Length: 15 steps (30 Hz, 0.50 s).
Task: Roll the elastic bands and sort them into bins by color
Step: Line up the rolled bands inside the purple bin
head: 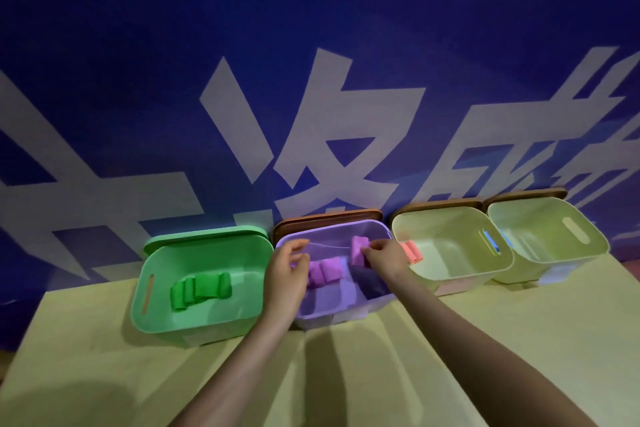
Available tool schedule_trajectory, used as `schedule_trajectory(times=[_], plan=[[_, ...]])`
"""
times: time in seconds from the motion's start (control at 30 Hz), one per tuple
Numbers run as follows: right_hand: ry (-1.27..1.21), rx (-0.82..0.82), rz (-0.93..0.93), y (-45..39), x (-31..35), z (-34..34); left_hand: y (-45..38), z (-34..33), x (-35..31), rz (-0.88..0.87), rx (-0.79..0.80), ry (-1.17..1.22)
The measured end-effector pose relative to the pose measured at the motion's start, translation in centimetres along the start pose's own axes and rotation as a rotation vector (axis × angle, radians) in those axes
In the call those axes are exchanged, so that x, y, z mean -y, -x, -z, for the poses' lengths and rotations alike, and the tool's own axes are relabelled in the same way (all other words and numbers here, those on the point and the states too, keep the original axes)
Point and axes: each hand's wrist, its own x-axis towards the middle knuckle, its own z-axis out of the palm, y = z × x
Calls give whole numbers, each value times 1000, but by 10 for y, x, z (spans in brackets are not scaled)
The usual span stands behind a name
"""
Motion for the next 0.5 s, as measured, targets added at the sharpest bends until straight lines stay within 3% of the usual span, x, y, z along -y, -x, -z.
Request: schedule_trajectory(times=[0.2,0.3,0.5], plan=[[325,29,-52,-37,-12,-29,-3,11,40,-29,-38,-363],[349,17,-72,-46,-12,-40,-1,15,52,-60,-51,-370],[387,162,-114,-61,-14,-55,-5,19,59,-82,-38,-357]])
